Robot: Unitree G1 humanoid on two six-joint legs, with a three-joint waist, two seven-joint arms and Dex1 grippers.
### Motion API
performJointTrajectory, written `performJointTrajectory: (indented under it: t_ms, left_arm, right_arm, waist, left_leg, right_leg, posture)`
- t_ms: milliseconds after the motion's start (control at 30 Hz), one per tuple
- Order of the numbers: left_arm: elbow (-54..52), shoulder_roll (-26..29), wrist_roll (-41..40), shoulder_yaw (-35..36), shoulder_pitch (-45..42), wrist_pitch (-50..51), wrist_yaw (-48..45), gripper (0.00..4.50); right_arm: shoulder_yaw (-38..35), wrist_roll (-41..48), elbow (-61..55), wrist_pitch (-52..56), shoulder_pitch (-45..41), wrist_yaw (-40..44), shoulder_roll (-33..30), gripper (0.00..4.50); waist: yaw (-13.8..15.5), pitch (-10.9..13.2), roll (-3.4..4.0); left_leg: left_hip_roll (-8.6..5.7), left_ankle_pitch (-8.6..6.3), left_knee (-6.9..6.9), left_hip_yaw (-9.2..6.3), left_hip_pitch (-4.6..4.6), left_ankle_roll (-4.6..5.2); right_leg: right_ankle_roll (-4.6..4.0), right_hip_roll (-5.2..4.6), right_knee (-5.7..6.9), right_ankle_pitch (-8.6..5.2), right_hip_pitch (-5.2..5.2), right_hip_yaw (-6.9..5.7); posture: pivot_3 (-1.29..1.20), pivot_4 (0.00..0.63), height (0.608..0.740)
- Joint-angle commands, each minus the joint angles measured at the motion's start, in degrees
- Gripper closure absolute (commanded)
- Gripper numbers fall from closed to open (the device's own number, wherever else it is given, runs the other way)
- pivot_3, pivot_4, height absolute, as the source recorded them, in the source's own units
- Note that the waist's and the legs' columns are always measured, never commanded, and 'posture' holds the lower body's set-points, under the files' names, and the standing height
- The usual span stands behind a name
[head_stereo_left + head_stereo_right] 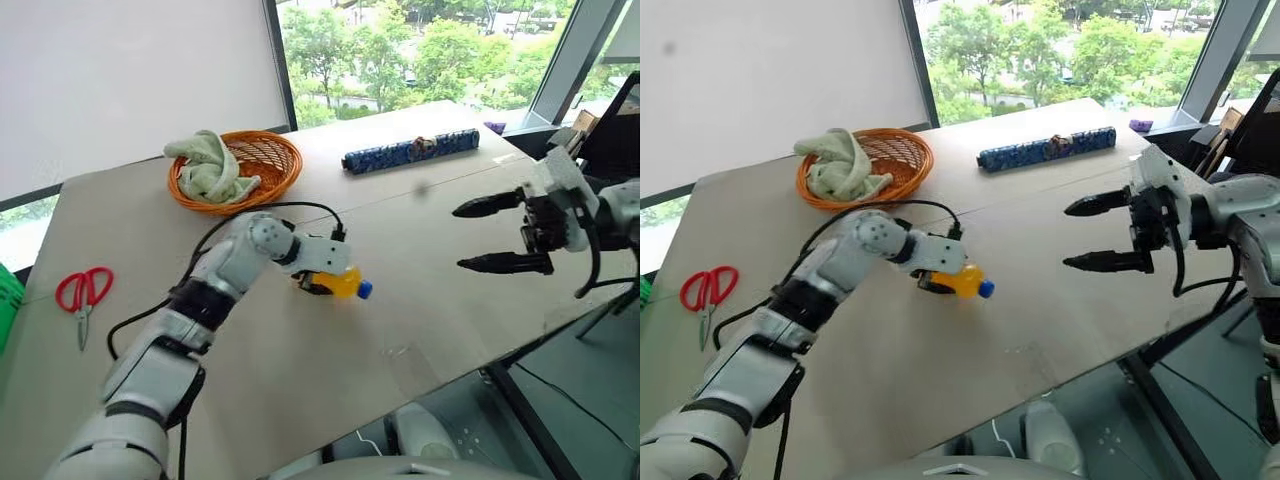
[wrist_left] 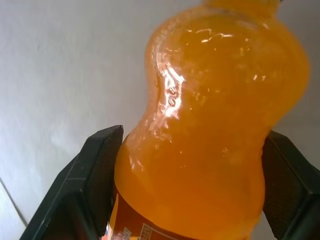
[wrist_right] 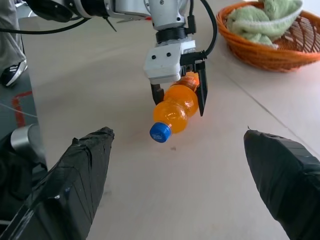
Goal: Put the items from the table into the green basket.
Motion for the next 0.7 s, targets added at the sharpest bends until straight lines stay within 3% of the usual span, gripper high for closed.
performJointTrajectory:
  t_ms: [33,267,467,600,700]
  left_arm:
    - [-15.6,-2.1,-0.2,10.7,3.6,21.0,8.0,1.3]
    - [-27.7,-8.7,1.2,20.2,7.6,44.0,22.8,1.3]
    - [-22.5,-9.9,2.3,32.1,-0.8,51.9,39.2,1.3]
    - [-15.9,-6.6,2.1,40.4,-7.4,49.6,50.4,1.3]
    - [-11.2,-1.0,-0.2,45.2,-12.1,40.1,55.6,1.3]
  right_arm:
    - [0.9,-1.8,0.6,-3.5,-3.5,-3.1,4.0,0.0]
    - [3.1,-4.6,3.9,-6.5,-8.3,-6.6,11.8,0.0]
    - [4.3,-7.7,9.4,-11.3,-14.9,-11.3,20.6,0.0]
    - [4.3,-9.9,12.7,-14.2,-19.9,-17.1,27.2,0.0]
    - [4.3,-7.8,11.5,-11.8,-22.4,-16.9,29.5,0.0]
  waist:
    - [1.7,0.0,0.0]
    - [9.0,0.0,-0.03]
    - [12.0,0.1,-0.12]
    - [12.1,0.0,-0.13]
    - [12.3,0.0,-0.17]
  left_leg:
    - [-0.03,0.0,0.02,-0.04,-0.04,0.0]
    - [-0.17,0.02,0.2,-0.36,-0.29,-0.02]
    - [-0.18,0.12,0.19,-0.53,-0.35,-0.21]
    - [-0.16,0.27,0.0,-0.62,-0.36,-0.46]
    - [-0.16,0.35,-0.15,-0.72,-0.32,-0.68]
  right_leg:
    - [-0.05,-0.04,0.0,0.03,-0.01,-0.03]
    - [-0.23,0.05,0.01,0.14,-0.08,-0.38]
    - [-0.39,0.09,0.01,0.23,-0.1,-0.55]
    - [-0.6,0.16,0.0,0.36,-0.22,-0.68]
    - [-0.66,0.16,0.0,0.4,-0.24,-0.74]
  posture:
    - [0.02,0.0,0.74]
    - [0.1,0.0,0.74]
    - [0.12,0.0,0.74]
    - [0.11,0.0,0.74]
    - [0.11,0.0,0.74]
